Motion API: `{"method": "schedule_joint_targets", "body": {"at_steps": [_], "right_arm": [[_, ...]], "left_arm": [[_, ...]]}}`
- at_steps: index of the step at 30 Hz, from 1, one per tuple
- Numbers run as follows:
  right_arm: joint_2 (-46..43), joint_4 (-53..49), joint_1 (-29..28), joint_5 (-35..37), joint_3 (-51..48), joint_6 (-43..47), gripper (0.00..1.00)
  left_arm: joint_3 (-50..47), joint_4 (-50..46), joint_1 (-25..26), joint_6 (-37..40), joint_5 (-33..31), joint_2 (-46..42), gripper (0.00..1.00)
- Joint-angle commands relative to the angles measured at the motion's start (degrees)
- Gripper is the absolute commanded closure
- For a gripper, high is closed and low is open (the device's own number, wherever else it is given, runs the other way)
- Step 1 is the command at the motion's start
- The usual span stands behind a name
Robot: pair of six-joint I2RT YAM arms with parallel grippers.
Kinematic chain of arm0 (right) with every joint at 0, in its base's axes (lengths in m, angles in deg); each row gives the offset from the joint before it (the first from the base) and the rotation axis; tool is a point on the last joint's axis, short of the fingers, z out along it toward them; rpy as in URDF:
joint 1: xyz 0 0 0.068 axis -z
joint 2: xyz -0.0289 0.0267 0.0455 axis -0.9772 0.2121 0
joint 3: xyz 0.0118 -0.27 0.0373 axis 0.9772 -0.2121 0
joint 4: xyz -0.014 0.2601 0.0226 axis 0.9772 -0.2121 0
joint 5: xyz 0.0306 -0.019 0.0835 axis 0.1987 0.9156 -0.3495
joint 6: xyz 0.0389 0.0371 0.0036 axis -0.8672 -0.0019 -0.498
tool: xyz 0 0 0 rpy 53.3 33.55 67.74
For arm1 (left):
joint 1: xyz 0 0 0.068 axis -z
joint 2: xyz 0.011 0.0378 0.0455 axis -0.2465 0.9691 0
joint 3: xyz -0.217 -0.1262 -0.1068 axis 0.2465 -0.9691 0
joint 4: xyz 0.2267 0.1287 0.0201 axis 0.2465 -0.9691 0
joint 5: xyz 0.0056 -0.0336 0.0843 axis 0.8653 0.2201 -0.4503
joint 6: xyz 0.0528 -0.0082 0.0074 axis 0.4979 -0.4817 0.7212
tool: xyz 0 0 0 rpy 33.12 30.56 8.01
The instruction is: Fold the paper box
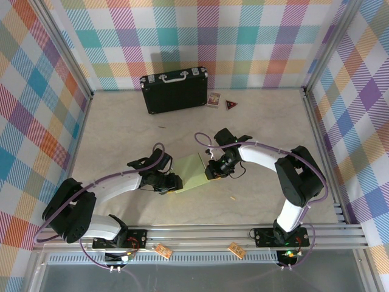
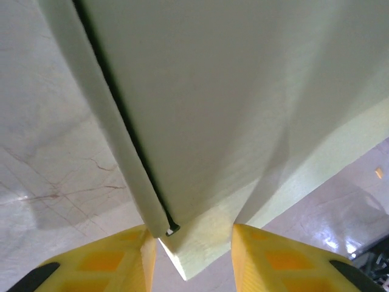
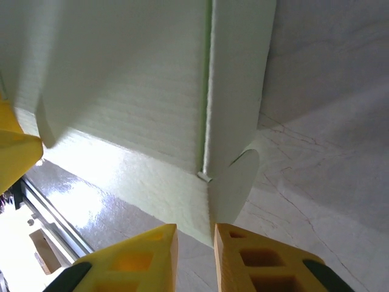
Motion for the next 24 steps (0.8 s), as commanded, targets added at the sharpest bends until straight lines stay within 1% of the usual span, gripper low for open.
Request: {"method": "schedule_joint_targets", "body": {"at_steps": [1,5,13,15,19,24], "right_arm": [[0.4,-0.5,-0.6,0.7,1.1,1.2,0.76],[0.5,-0.6,-0.6,0.4,1.2,1.2,0.76],[0.0,-0.2,-0.6,0.6,1.7,0.6,0.67],[-1.0,-0.1,-0.6,1.9,1.9,0.6,0.66],[-0.9,-1.5,-0.7,5.3,3.3,-0.3,0.62],[0.9,-0.1,-0.7,2.1,3.7,-1.3,0.62]], "left_arm": [[1.4,-3.1,-0.2,2.0,-3.9,1.3,0.64],[1.4,-3.0,-0.2,2.6,-4.4,2.6,0.66],[2.9,-3.6,-0.3,3.1,-3.5,1.8,0.67],[3.4,-4.3,-0.2,3.5,-4.0,1.2,0.67],[4.3,-5.7,-0.4,4.1,-4.5,0.9,0.67],[5.9,-6.7,-0.7,4.8,-4.4,0.9,0.66]]}}
